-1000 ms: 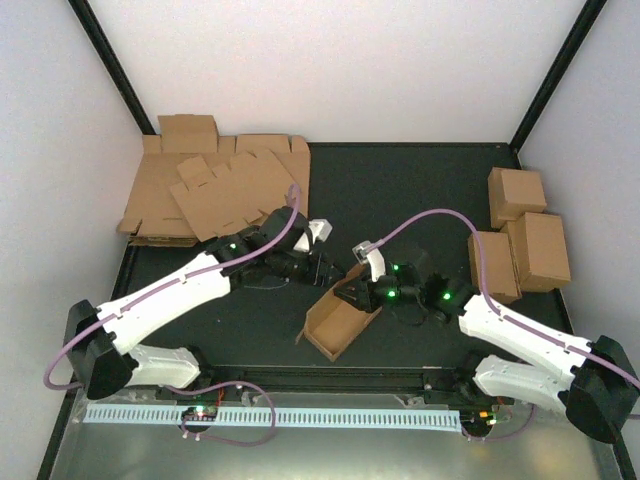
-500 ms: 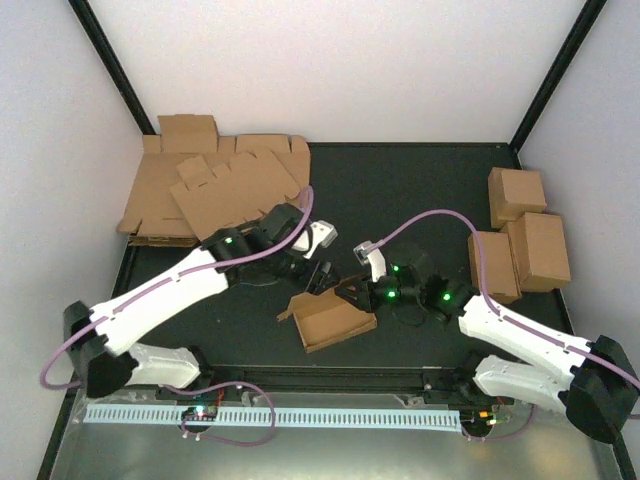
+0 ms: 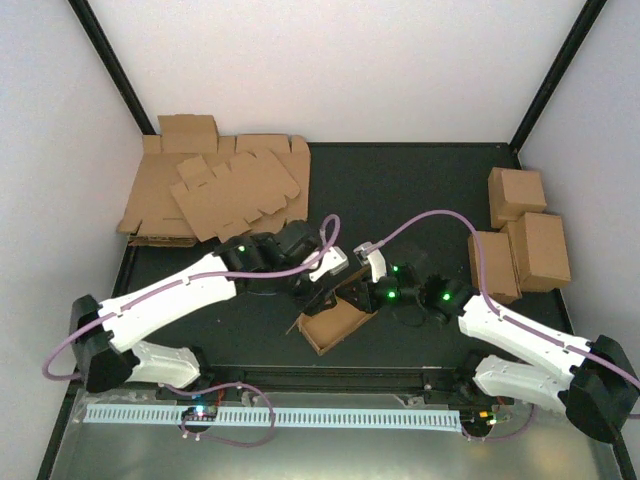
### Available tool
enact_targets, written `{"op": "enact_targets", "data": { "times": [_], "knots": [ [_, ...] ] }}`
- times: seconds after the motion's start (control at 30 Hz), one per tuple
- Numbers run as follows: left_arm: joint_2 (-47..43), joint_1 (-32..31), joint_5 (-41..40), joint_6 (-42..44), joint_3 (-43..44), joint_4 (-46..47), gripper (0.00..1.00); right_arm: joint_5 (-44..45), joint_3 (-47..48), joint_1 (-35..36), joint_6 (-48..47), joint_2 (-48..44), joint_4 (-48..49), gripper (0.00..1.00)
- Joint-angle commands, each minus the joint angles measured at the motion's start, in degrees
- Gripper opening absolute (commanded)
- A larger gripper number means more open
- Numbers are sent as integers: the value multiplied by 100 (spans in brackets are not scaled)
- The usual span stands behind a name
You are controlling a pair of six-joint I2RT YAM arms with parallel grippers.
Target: Fold the paper box
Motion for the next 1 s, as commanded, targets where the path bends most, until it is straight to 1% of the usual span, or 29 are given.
{"op": "enact_targets", "data": {
  "times": [0.0, 0.07, 0.13, 0.23, 0.33, 0.37, 0.47, 0.53, 0.6, 0.63, 0.7, 0.77, 0.8, 0.83, 0.9, 0.93, 0.97],
  "knots": [
    [388, -241, -342, 105, 412, -394, 60, 83, 149, 36, -75, 53, 6, 23],
    [514, -292, -614, 17, 488, -496, 53, 88, 165, 37, -80, 71, -8, 23],
    [621, -304, -926, -69, 577, -699, 43, 100, 176, 36, -90, 71, -14, 23],
    [687, -304, -1293, -178, 662, -875, 23, 238, 238, 37, -175, 18, -195, 24],
    [615, -304, -1370, -168, 664, -853, 3, 595, 349, 37, -473, -136, -579, 27],
    [595, -304, -1391, -163, 663, -854, 2, 748, 379, 36, -588, -257, -718, 28],
    [544, -296, -1434, -151, 688, -841, 2, 1149, 338, 27, -1005, -589, -1016, 32],
    [500, -296, -1409, -121, 694, -797, 2, 1434, 210, 20, -1154, -825, -1109, 39],
    [440, -288, -1388, -77, 698, -757, 1, 1660, -23, 20, -1177, -1093, -1012, 42],
    [406, -283, -1365, -65, 697, -743, 2, 1775, -229, 20, -1131, -1244, -897, 46],
    [327, -262, -1251, -26, 707, -724, 2, 1993, -467, 7, -1018, -1515, -654, 51],
    [248, -237, -1186, -3, 711, -732, 2, 2122, -704, -44, -925, -1672, -444, 60],
    [207, -230, -1143, 8, 717, -745, 2, 2115, -764, -84, -892, -1692, -352, 67],
    [164, -215, -1098, 35, 716, -767, 1, 2006, -803, -164, -884, -1663, -267, 77],
    [84, -187, -1040, 98, 715, -825, 2, 1513, -853, -384, -993, -1548, -67, 94],
    [78, -168, -1019, 149, 711, -868, 2, 1204, -885, -516, -1074, -1497, 56, 99],
    [77, -152, -993, 192, 706, -910, 2, 952, -940, -633, -1157, -1478, 241, 100]
  ]
}}
